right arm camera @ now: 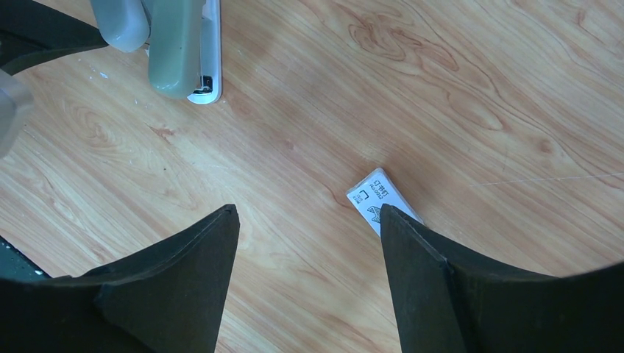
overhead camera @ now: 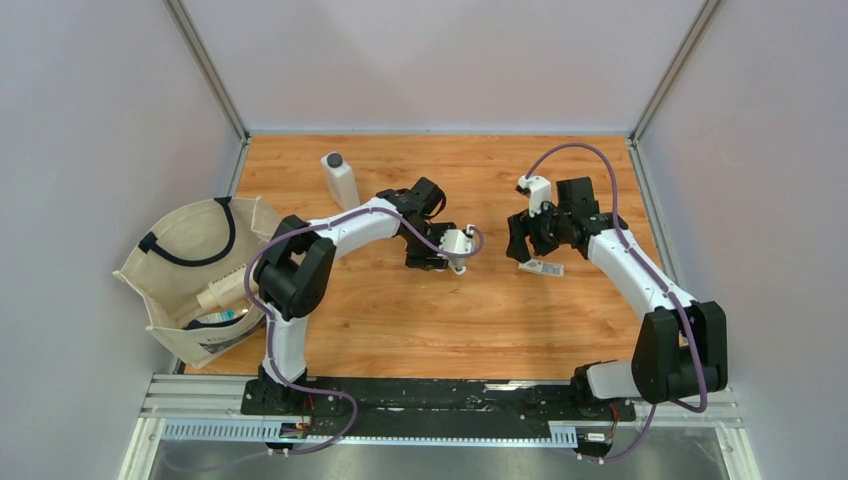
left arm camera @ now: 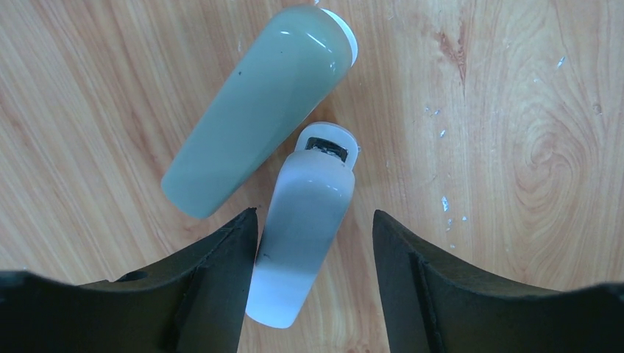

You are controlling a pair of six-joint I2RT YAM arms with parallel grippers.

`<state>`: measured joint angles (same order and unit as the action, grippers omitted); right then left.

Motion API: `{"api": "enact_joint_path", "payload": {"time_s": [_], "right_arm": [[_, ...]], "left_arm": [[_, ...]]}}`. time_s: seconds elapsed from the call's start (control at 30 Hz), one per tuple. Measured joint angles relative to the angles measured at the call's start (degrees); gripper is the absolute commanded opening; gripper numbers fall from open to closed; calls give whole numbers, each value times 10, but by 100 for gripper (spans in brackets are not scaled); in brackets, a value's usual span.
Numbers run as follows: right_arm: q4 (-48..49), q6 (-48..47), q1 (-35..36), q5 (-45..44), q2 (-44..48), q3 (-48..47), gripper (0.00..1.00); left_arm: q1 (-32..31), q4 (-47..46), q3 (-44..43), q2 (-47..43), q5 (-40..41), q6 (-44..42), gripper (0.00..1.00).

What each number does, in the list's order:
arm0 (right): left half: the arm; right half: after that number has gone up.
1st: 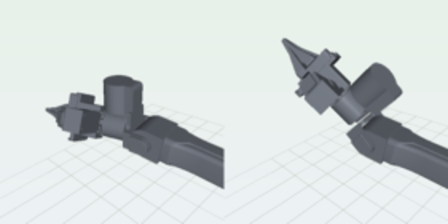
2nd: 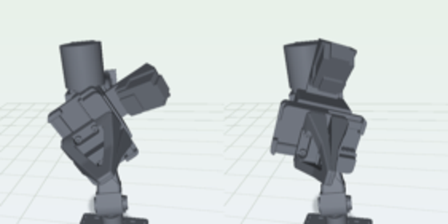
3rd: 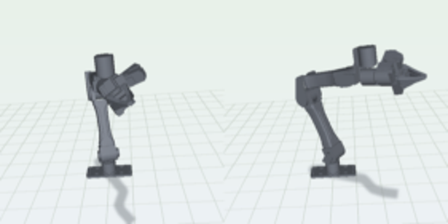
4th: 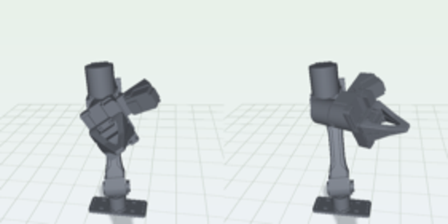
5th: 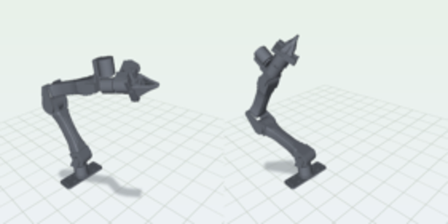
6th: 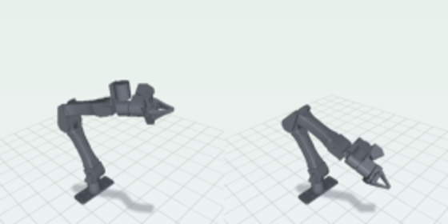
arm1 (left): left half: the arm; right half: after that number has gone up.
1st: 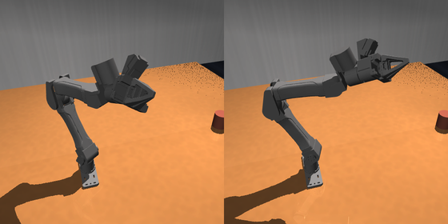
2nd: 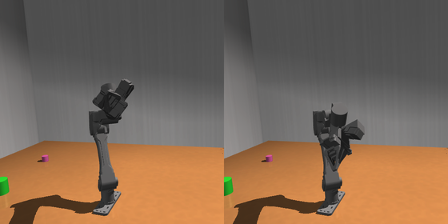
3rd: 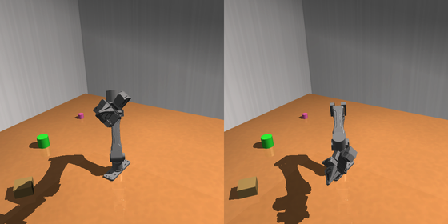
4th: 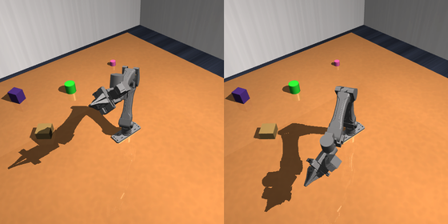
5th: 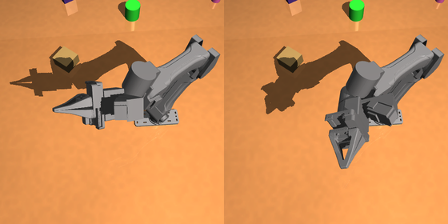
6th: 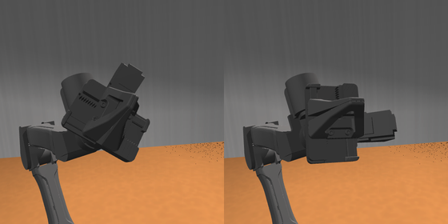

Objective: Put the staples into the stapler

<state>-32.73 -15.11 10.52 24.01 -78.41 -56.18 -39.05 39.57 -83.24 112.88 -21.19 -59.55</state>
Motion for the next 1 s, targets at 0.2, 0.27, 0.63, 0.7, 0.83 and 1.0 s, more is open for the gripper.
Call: {"api": "enact_joint_path", "payload": {"time_s": [0.2, 0.27, 0.63, 0.7, 0.83, 1.0], "right_arm": [[0, -1, 0, 2, 0, 0, 73], [0, -2, 0, 2, 0, 0, 73], [0, -4, -1, 10, 1, 0, 73], [0, -8, -1, 17, 3, 1, 72], [-1, -19, -1, 49, 17, 12, 72], [0, -38, -1, 110, 40, 33, 74]], "left_arm": [[-4, 5, -13, 18, 12, 1, 51], [-5, 5, -15, 20, 15, 2, 44], [-9, 15, -17, 20, 23, 16, 0], [-10, 19, -17, 19, 23, 21, 0], [-13, 35, -11, 10, 13, 44, 0], [-16, 40, 23, -45, -15, 98, 0]]}}
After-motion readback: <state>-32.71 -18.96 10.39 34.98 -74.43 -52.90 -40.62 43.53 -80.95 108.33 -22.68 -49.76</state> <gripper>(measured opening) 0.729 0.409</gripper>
